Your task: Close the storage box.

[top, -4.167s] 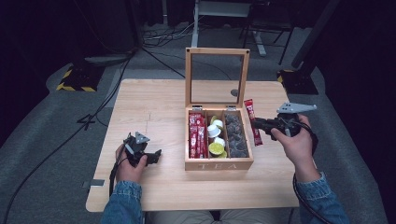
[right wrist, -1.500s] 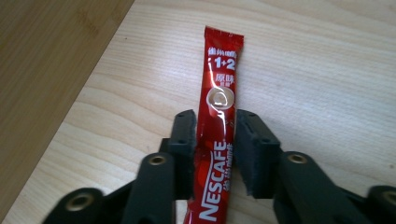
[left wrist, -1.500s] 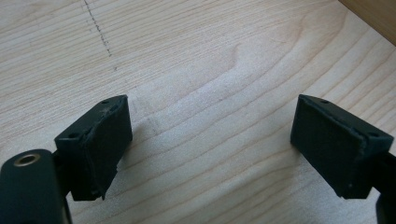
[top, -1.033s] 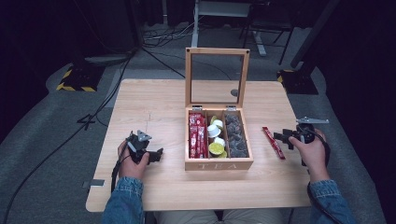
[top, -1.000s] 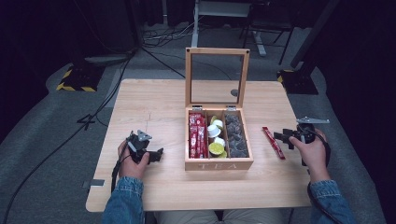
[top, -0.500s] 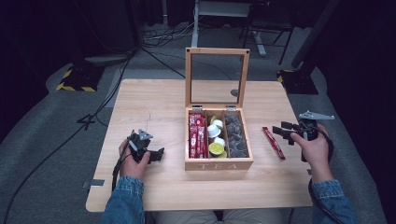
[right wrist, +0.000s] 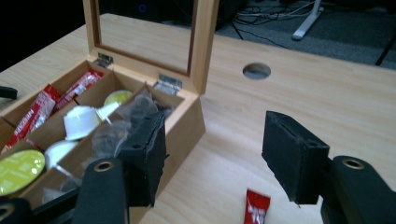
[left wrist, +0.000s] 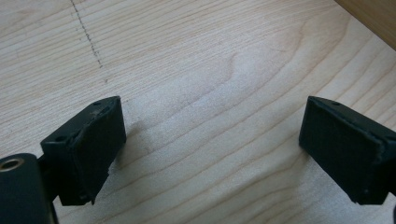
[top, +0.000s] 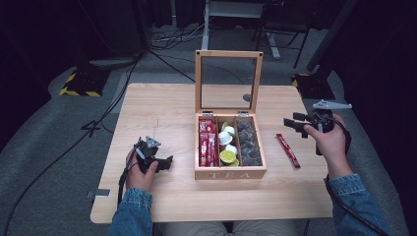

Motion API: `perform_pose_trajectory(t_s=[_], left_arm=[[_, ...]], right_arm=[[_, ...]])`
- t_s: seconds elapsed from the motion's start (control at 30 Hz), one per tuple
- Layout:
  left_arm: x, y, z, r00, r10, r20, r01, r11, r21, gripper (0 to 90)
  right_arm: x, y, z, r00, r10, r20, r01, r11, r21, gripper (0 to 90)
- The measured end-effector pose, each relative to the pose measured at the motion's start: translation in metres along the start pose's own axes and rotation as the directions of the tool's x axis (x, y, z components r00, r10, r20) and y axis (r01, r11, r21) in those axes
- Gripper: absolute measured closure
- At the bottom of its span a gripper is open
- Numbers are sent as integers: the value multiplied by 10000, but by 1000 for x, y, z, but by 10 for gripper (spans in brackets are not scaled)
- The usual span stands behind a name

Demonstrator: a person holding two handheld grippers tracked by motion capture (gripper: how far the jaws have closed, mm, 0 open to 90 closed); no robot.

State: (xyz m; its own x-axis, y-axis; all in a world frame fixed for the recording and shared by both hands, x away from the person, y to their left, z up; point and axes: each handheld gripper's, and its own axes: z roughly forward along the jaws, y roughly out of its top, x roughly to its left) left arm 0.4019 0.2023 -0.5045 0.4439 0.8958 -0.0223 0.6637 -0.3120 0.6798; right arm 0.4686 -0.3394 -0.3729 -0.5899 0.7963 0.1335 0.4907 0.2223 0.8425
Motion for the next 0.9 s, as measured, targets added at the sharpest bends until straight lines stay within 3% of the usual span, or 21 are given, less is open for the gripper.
perform_pose_trajectory(t_s=[0.17,0.47,0.9], left_arm=[[0,0,0,10000,-74,-52,74,10000,12,68],[2,0,0,9998,71,158,-72,10000,17,62],[2,0,0,9998,81,158,-81,10000,24,62]], right_arm=[[2,25,7,9992,-380,-140,380,9993,-17,399],[-10,62,21,9989,-181,-430,169,9995,-281,392],[-1,117,49,9910,-1158,-666,1115,9917,-642,380]])
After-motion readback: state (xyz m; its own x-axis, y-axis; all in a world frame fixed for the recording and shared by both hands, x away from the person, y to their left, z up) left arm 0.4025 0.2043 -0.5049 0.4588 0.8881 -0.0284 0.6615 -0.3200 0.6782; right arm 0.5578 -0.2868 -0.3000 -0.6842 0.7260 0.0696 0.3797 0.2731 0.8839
